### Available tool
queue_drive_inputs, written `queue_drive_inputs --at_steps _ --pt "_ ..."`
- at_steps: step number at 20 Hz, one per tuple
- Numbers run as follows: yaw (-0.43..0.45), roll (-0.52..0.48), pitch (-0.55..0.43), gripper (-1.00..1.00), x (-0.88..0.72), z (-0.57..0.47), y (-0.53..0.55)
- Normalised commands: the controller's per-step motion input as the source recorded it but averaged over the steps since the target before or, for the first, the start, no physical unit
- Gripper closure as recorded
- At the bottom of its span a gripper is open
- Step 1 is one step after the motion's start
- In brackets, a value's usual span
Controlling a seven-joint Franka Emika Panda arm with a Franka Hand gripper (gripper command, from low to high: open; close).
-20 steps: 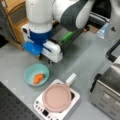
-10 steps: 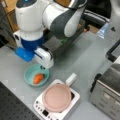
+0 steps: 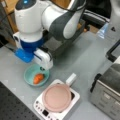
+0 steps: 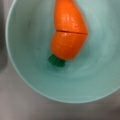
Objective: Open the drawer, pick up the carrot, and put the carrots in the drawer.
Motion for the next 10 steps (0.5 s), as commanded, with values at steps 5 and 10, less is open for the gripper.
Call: queue_drive_inputs --at_steps 5,10 --pt "0.015 0.094 0.181 -1.0 0.25 -0.07 -0.08" --pt "0.02 0.083 0.129 -1.0 0.27 0.02 -0.12"
